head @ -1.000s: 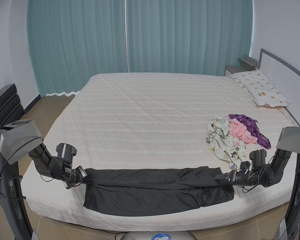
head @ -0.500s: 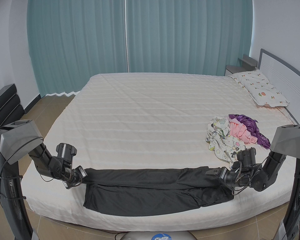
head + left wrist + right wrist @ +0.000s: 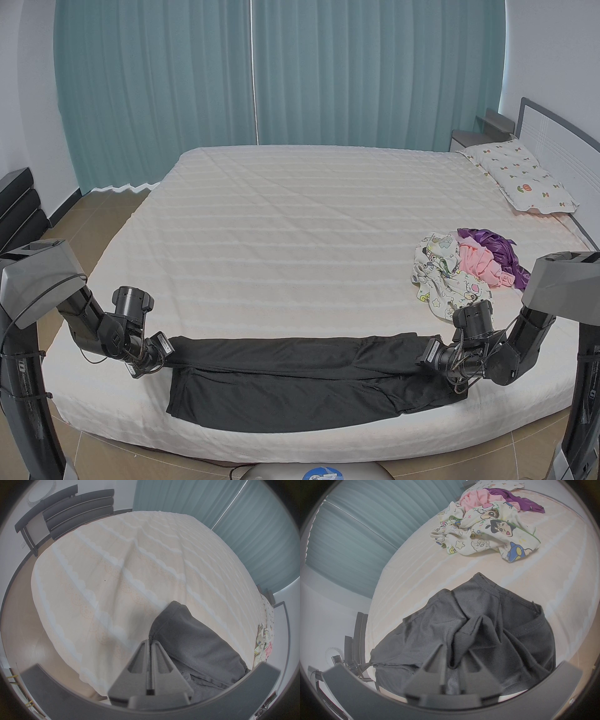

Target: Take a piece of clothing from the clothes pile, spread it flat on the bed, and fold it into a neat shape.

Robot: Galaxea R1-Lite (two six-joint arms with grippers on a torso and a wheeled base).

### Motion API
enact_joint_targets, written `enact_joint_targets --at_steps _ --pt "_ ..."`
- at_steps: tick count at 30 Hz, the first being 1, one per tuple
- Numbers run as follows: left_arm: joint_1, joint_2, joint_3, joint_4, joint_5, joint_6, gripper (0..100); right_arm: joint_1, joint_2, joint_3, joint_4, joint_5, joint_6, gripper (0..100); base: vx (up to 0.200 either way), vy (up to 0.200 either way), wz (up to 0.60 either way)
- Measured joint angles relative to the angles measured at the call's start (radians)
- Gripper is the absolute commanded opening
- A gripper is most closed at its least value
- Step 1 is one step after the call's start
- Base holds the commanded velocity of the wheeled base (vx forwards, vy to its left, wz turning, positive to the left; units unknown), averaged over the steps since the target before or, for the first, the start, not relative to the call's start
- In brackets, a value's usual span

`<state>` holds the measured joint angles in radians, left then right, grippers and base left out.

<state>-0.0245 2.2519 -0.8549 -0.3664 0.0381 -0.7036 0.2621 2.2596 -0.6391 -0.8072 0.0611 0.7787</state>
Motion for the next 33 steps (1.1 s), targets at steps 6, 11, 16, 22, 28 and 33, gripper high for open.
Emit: enact_joint_targets --at_steps 6,11,16,22,28,33 --pt "0.002 -0.009 0.001 0.000 -0.050 -0.001 0 -0.011 -0.030 -0.030 -0.011 0.003 0.016 0 0.000 0.000 0.00" --pt "0.018 -0.035 0.008 0.001 -0.146 0.000 0 -0.028 -0.050 -0.081 -0.013 0.005 0.031 0 0.000 0.000 0.00" --pt "0.037 -0.050 0.011 0.002 -0.159 0.018 0 -0.031 -0.050 -0.114 -0.020 0.009 0.037 0 0.000 0.000 0.00" --pt "0.052 -0.062 0.003 -0.009 -0.165 0.014 0 -0.040 -0.058 -0.131 -0.109 0.009 0.047 0 0.000 0.000 0.00" --pt "0.051 -0.068 -0.032 -0.048 -0.160 -0.085 0 -0.046 -0.044 -0.140 -0.230 0.011 0.047 0 0.000 0.000 0.00" --pt "0.044 -0.071 -0.116 -0.066 -0.152 -0.170 0 -0.050 -0.008 -0.176 -0.329 0.010 0.045 0 0.000 0.000 0.00"
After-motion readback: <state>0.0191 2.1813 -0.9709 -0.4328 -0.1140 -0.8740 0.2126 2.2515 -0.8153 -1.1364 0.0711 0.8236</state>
